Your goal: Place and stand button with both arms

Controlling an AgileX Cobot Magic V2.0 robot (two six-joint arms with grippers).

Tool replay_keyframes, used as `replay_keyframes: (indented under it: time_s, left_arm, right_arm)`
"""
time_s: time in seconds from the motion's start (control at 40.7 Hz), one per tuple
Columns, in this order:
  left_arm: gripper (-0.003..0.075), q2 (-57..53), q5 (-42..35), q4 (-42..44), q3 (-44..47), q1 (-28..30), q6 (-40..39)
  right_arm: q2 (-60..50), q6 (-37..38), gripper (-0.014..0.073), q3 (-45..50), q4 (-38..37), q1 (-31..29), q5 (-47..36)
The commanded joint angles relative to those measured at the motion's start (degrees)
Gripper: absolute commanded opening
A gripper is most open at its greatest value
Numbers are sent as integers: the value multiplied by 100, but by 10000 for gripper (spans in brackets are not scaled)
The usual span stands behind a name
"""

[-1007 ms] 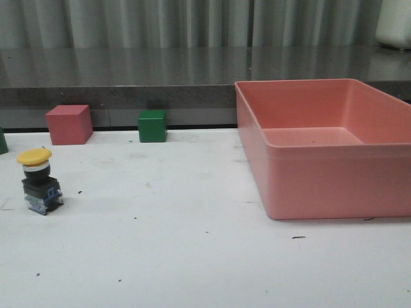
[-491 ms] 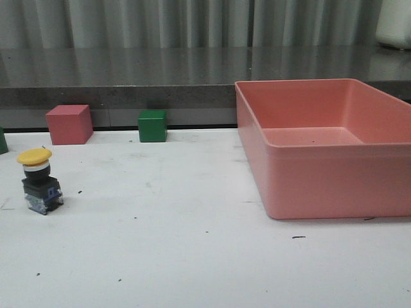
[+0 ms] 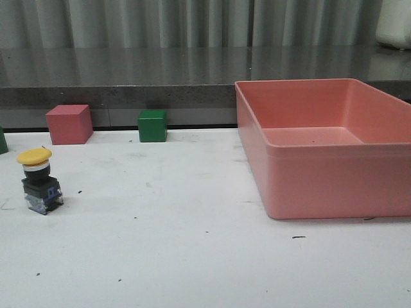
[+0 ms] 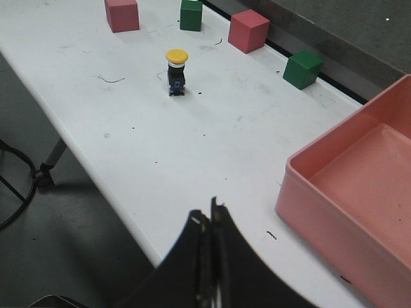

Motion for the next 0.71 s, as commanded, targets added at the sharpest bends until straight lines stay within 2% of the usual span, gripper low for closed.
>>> replay_keyframes:
  time_s: [0.0, 0.172, 0.319, 0.491, 0.688]
  left_arm:
    - [-20, -129, -496, -51, 78, 10, -67]
    - [-20, -129, -496, -51, 78, 10, -67]
    - [-20, -129, -496, -51, 78, 8, -67]
    - [-20, -129, -496, -51, 78, 10, -67]
    - [-20, -129, -496, -51, 78, 10, -67]
  right_arm:
    - [26, -59, -105, -145, -44, -18, -429]
    - [26, -59, -105, -116, -44, -18, -429]
    - [-96, -59, -105, 153, -42, -413, -553]
    - [-479, -59, -105, 822, -42, -1357, -1528]
    - [-1358, -59, -105, 2114, -15, -2480, -3002]
